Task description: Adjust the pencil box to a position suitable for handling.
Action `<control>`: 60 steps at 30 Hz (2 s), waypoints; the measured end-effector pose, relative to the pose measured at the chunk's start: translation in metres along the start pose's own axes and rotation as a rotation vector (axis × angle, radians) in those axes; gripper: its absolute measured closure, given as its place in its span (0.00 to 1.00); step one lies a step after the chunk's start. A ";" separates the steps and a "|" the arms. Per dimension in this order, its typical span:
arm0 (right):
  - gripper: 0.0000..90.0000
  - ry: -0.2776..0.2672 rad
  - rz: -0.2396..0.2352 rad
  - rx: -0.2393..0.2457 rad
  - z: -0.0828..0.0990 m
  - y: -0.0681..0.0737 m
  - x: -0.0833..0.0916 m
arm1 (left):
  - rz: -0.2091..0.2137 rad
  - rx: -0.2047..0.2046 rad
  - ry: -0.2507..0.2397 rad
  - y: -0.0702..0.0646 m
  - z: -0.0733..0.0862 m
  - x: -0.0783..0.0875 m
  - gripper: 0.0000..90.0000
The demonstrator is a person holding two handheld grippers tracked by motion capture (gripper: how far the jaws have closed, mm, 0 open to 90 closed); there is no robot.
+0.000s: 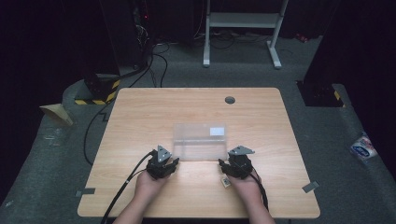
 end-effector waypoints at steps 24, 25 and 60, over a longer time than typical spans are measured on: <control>0.50 -0.032 -0.021 -0.004 0.036 -0.013 0.052 | -0.094 0.147 0.049 0.068 0.078 0.077 0.43; 0.50 -0.029 -0.022 -0.007 0.038 -0.013 0.053 | -0.078 0.145 0.029 0.066 0.079 0.076 0.41; 0.53 0.012 -0.098 0.063 0.055 0.041 0.049 | -0.043 0.124 0.034 0.063 0.077 0.073 0.33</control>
Point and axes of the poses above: each handheld gripper's, and its own axes: x roughly backward along the jaws, z roughly out of its underside, y roughly to its left, the point moved 9 cm from there along -x, roughly forward along the jaws, and after that the axes turned 4 degrees about -x, right-handed, at the moved point
